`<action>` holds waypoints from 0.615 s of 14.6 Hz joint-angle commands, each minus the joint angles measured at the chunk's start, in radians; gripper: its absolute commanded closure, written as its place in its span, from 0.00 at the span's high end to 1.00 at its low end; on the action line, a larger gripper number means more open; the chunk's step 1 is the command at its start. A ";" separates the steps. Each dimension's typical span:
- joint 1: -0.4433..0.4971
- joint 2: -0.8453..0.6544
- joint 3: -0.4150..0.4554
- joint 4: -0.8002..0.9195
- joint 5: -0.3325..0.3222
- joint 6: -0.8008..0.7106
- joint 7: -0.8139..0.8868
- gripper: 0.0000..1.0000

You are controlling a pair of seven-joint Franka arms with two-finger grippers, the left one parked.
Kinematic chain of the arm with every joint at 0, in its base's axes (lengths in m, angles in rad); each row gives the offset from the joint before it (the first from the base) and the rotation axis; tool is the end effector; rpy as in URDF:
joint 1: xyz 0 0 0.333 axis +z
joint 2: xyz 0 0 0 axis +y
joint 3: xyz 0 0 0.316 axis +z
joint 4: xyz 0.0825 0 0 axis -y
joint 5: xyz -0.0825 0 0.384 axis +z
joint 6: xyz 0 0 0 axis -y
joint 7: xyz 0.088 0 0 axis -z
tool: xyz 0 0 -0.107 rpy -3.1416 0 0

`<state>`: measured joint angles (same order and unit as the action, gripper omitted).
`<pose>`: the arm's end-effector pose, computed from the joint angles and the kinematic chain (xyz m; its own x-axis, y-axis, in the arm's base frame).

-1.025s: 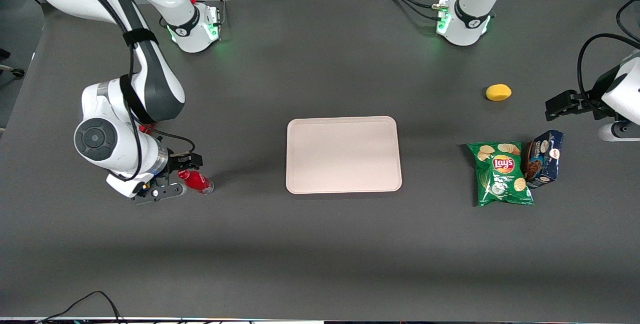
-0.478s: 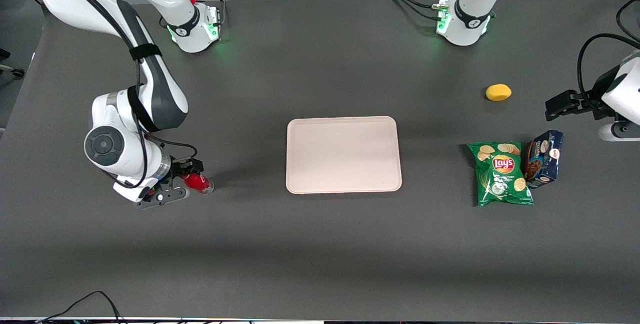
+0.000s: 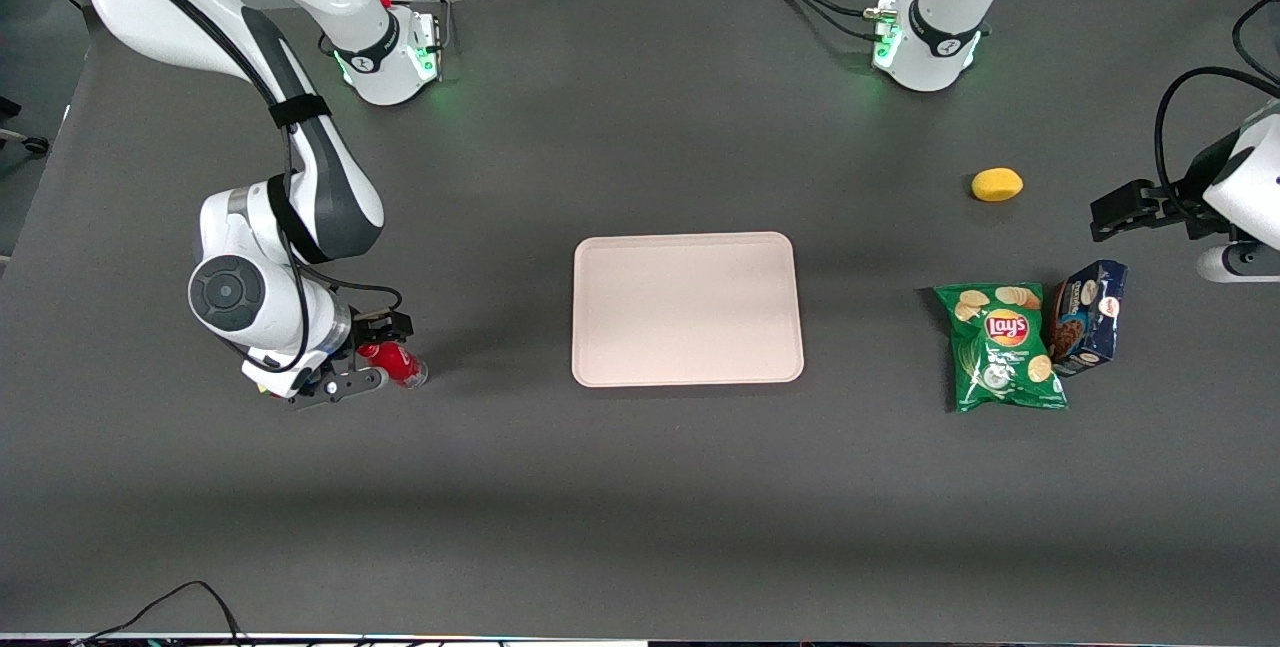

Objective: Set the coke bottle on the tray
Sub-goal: 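Close the right gripper around the bottle's body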

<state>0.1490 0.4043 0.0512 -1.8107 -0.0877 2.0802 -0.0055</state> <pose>0.6184 0.1188 0.3089 0.9607 0.2427 -0.1348 0.2512 -0.9667 0.0493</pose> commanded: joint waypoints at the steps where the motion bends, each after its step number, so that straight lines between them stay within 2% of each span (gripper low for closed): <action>1: -0.008 -0.005 0.003 -0.016 -0.012 0.023 -0.022 0.93; 2: -0.008 -0.005 0.003 -0.015 -0.012 0.024 -0.031 0.89; 8: -0.011 0.002 -0.004 -0.009 -0.012 0.056 -0.071 0.87; 9: -0.011 0.005 -0.004 -0.009 -0.012 0.058 -0.071 0.75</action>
<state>0.1414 0.4043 0.0473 -1.8173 -0.0877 2.1115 -0.0521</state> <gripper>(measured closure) 0.123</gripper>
